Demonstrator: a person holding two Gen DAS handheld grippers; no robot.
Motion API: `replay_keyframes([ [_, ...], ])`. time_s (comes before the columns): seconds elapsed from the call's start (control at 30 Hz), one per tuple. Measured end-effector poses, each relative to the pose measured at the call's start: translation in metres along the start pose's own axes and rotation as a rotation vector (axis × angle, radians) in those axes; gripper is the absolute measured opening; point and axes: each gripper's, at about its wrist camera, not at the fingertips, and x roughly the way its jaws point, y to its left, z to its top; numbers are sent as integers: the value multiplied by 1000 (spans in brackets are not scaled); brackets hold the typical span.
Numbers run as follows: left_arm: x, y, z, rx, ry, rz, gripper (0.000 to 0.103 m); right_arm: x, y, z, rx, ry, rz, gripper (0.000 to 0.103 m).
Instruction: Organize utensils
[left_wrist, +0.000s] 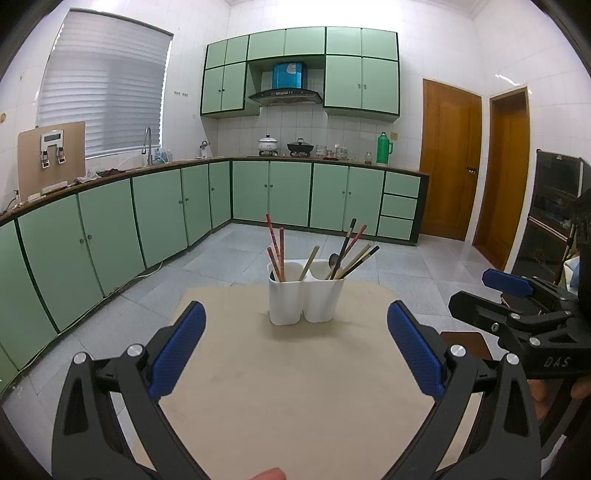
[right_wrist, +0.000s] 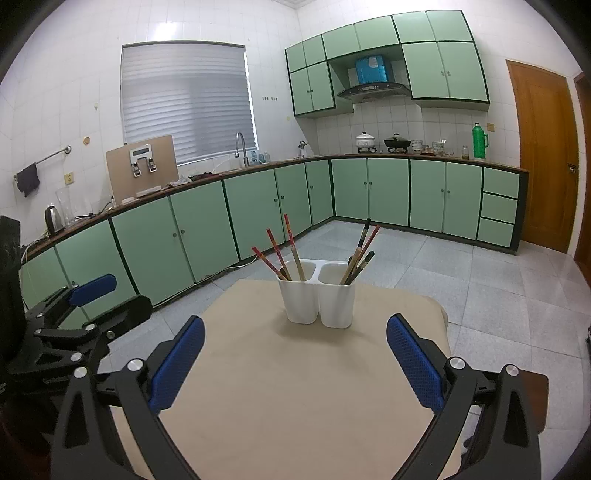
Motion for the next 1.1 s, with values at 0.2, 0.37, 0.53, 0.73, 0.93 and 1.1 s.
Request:
replay_keyframes([
  [0.2, -2, -1, 0, 0, -5, 0, 96, -1, 0, 0, 3, -4, -1, 97],
  [0.37, -5, 0, 1, 2, -11, 2, 96, -2, 0, 1, 0, -6, -1, 97],
  [0.53, -6, 1, 3, 0, -13, 2, 96, -3, 0, 1, -1, -7, -2, 97],
  [0.73, -6, 2, 2, 0, -12, 2, 96, -3, 0, 1, -1, -7, -2, 97],
  [0.93, -7, 2, 3, 2, -12, 3, 96, -2, 1, 1, -2, -7, -2, 97],
  [1.1, -7, 2, 3, 3, -13, 4, 96, -2, 1, 1, -1, -7, -2, 97],
])
